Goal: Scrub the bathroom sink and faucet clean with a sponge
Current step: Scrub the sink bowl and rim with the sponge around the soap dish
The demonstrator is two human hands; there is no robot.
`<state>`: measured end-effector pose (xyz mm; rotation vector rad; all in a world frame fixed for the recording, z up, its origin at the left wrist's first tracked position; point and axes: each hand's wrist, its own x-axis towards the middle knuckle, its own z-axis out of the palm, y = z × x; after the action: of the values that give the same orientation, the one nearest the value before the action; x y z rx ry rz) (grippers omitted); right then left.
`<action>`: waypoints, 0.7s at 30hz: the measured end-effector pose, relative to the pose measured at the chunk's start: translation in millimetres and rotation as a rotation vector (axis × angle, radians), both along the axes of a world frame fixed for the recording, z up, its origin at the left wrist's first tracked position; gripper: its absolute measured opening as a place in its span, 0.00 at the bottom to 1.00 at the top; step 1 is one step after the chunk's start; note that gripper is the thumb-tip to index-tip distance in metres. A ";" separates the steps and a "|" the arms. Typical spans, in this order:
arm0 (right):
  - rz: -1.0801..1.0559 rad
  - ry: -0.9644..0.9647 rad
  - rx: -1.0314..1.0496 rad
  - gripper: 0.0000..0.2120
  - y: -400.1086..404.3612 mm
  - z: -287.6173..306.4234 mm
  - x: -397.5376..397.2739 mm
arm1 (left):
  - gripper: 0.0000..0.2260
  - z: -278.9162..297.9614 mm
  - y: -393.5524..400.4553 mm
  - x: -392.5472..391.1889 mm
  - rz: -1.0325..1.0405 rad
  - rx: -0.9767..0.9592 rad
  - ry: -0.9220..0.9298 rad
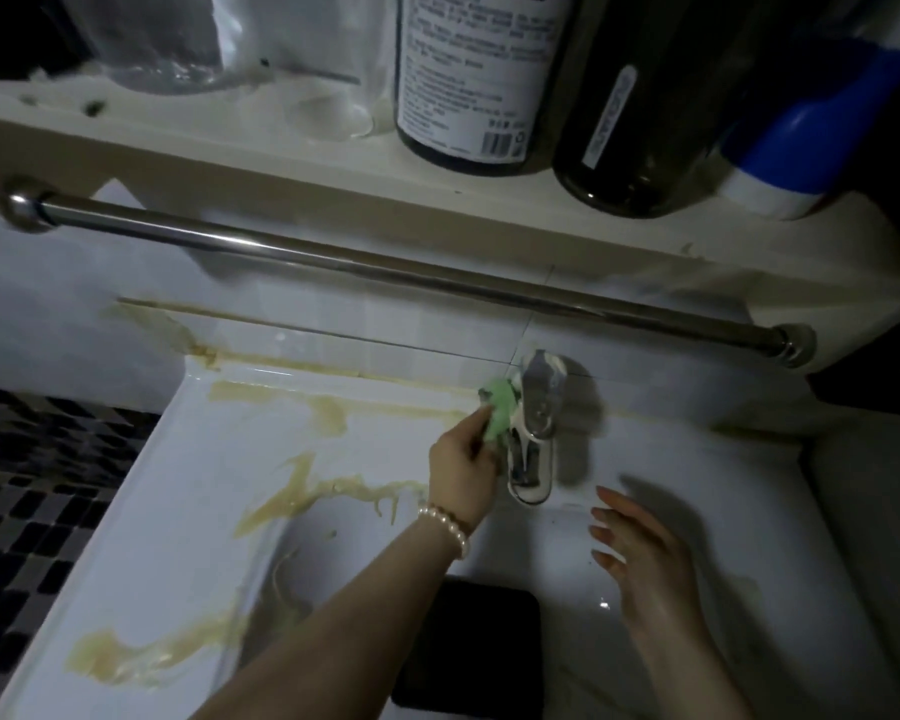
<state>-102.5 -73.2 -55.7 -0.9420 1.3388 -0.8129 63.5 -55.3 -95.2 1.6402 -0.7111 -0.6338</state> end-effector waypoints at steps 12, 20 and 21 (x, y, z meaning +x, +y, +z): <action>0.097 -0.065 0.429 0.11 -0.1 -55.7 35.9 | 0.16 -19.2 28.0 -28.3 -0.105 0.116 0.735; -0.373 0.649 -0.253 0.15 -46.6 -65.4 -47.3 | 0.01 -21.5 46.4 -29.0 -0.026 0.311 0.310; -0.315 0.805 -0.310 0.18 -51.6 -66.0 -46.0 | 0.01 -23.2 52.9 -21.3 -0.012 0.340 0.271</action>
<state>-148.5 -124.8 -121.7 -1.4085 2.1342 -0.9384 42.3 -2.4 -118.4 1.8119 -0.4312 -1.0062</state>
